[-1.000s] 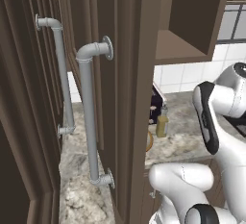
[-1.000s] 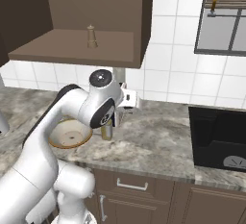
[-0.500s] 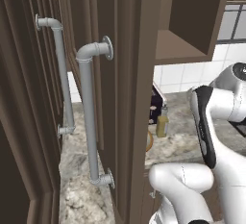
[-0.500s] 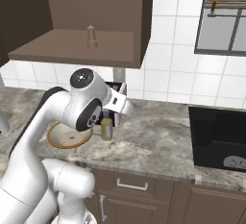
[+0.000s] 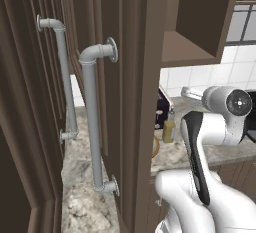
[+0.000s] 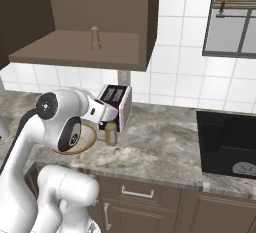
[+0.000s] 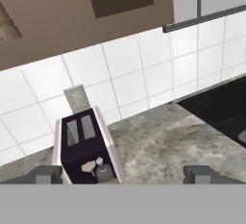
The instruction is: Retrieve the bottle and the shaker from the cabinet and place them next to the mixing bowl on the counter. Then add garlic from the fridge to the mixing bowl.
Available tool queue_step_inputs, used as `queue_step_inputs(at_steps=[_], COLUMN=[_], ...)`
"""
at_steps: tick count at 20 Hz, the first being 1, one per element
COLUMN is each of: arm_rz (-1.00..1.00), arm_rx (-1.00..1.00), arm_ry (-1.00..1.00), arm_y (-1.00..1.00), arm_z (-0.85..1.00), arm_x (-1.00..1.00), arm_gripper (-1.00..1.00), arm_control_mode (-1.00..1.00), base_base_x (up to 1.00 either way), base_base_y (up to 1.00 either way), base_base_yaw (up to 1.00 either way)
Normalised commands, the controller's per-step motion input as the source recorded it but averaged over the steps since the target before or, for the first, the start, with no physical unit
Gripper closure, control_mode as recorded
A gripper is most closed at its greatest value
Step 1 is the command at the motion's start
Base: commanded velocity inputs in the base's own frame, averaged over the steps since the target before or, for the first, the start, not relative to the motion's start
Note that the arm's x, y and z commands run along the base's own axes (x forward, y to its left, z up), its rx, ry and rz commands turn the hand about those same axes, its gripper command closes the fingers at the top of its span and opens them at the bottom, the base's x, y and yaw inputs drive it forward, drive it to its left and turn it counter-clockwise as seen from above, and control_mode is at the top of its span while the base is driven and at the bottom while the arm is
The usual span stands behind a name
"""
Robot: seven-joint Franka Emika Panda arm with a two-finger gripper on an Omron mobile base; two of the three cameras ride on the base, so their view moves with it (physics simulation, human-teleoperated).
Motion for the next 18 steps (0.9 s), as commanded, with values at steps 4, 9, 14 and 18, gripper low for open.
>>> queue_step_inputs(at_steps=[4, 9, 14, 18], arm_rz=[0.07, 0.05, 0.04, 0.04], arm_rx=[-0.12, -0.06, 0.0, 0.0], arm_ry=[-0.27, -0.08, 0.06, 0.21], arm_y=[0.05, 0.09, 0.22, 0.18], arm_z=[0.38, 0.61, 0.69, 0.59], arm_x=[-0.08, -0.02, -0.03, -0.08], arm_gripper=[-1.0, -1.0, -1.0, -1.0], arm_control_mode=[-1.0, -1.0, -1.0, -1.0], base_base_x=[0.0, 0.0, 0.0, 0.0], base_base_y=[0.0, 0.0, 0.0, 0.0], base_base_yaw=[0.0, 0.0, 0.0, 0.0])
